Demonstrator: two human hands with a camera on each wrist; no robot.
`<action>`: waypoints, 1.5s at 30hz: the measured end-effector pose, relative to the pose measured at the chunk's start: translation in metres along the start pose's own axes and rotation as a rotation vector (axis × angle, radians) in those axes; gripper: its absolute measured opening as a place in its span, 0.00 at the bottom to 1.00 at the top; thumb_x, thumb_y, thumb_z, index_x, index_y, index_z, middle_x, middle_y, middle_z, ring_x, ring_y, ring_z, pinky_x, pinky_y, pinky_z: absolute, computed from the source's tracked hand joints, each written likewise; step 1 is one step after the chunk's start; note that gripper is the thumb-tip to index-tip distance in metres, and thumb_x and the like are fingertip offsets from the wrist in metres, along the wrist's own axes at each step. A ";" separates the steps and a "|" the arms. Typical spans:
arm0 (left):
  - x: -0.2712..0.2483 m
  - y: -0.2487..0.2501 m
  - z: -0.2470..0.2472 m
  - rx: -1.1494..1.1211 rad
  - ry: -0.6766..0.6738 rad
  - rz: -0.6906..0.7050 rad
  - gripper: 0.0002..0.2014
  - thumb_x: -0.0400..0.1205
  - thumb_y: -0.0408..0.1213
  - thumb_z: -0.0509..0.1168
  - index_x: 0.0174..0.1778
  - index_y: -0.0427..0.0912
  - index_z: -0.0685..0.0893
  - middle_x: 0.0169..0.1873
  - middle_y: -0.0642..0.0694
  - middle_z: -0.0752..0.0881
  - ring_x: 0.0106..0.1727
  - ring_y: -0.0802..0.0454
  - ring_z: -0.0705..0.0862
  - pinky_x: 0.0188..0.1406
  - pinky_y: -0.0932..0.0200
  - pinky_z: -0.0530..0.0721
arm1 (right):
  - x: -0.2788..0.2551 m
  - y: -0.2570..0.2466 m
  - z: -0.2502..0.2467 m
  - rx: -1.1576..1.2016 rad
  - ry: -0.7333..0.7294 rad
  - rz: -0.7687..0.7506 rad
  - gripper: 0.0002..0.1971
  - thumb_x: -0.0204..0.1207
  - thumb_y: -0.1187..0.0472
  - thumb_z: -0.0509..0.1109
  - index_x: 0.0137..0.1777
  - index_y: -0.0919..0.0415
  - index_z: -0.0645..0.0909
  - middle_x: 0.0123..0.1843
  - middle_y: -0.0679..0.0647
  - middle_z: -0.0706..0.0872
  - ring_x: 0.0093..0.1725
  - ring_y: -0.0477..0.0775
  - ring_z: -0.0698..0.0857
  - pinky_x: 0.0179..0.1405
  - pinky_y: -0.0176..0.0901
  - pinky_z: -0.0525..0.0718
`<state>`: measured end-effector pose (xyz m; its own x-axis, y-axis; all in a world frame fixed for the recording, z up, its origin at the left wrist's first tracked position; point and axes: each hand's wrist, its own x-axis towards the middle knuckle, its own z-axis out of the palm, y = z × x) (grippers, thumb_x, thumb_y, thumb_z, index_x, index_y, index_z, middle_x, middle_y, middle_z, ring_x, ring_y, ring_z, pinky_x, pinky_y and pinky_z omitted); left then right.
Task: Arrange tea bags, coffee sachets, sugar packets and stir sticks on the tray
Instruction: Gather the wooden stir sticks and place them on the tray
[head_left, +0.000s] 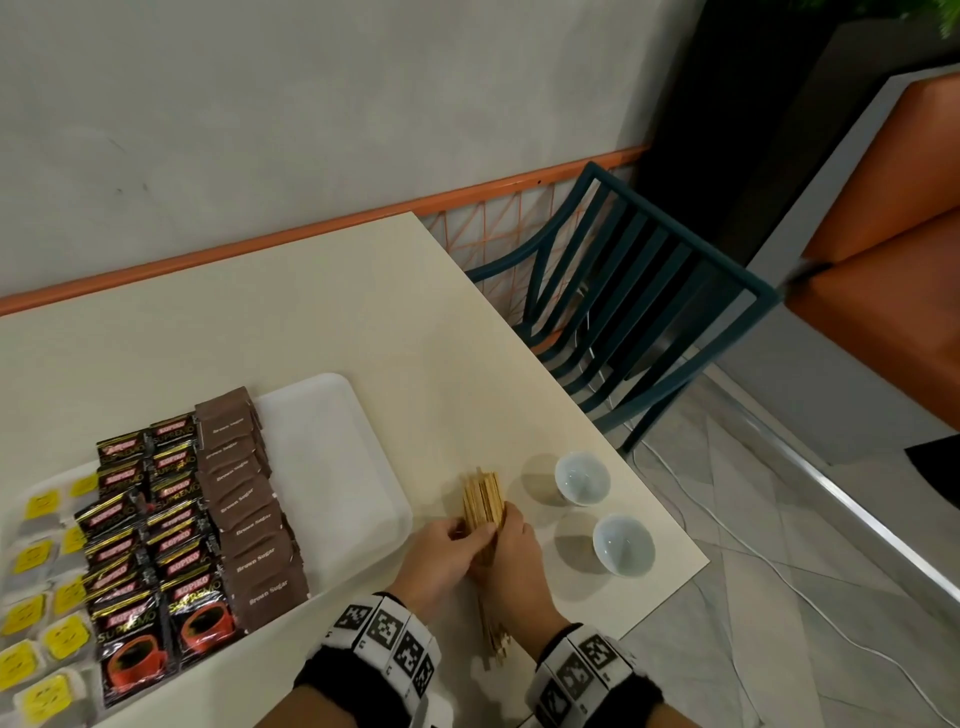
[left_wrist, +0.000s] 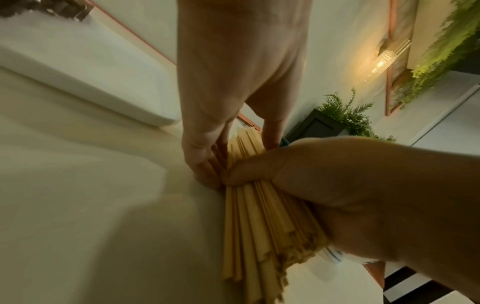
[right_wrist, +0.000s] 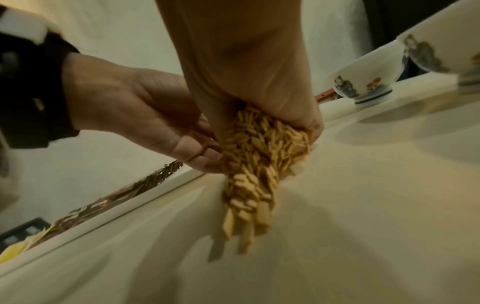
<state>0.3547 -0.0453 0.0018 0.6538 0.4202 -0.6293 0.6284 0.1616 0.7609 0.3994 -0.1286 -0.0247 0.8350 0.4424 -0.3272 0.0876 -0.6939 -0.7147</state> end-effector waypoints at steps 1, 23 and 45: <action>0.002 0.000 0.001 0.001 0.000 -0.007 0.18 0.78 0.49 0.66 0.60 0.44 0.85 0.49 0.47 0.89 0.53 0.50 0.86 0.60 0.51 0.83 | 0.001 -0.003 -0.001 -0.015 0.006 0.008 0.27 0.71 0.56 0.71 0.67 0.64 0.69 0.57 0.58 0.81 0.56 0.56 0.81 0.56 0.50 0.84; 0.006 0.007 0.014 -0.162 0.106 -0.081 0.13 0.75 0.47 0.66 0.48 0.40 0.85 0.45 0.43 0.90 0.50 0.47 0.87 0.59 0.44 0.84 | 0.006 -0.024 -0.007 -0.212 -0.047 -0.007 0.13 0.81 0.59 0.59 0.57 0.66 0.78 0.57 0.60 0.84 0.56 0.59 0.83 0.57 0.49 0.82; -0.010 0.024 -0.021 -0.410 -0.040 -0.005 0.29 0.83 0.58 0.47 0.67 0.41 0.78 0.58 0.44 0.85 0.62 0.47 0.80 0.74 0.46 0.70 | 0.008 -0.053 -0.041 0.573 0.043 -0.134 0.10 0.66 0.67 0.74 0.43 0.58 0.76 0.32 0.49 0.79 0.32 0.46 0.79 0.31 0.32 0.80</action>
<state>0.3545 -0.0271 0.0290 0.6723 0.3845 -0.6326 0.4168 0.5097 0.7527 0.4235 -0.1116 0.0358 0.8591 0.4735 -0.1942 -0.1034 -0.2111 -0.9720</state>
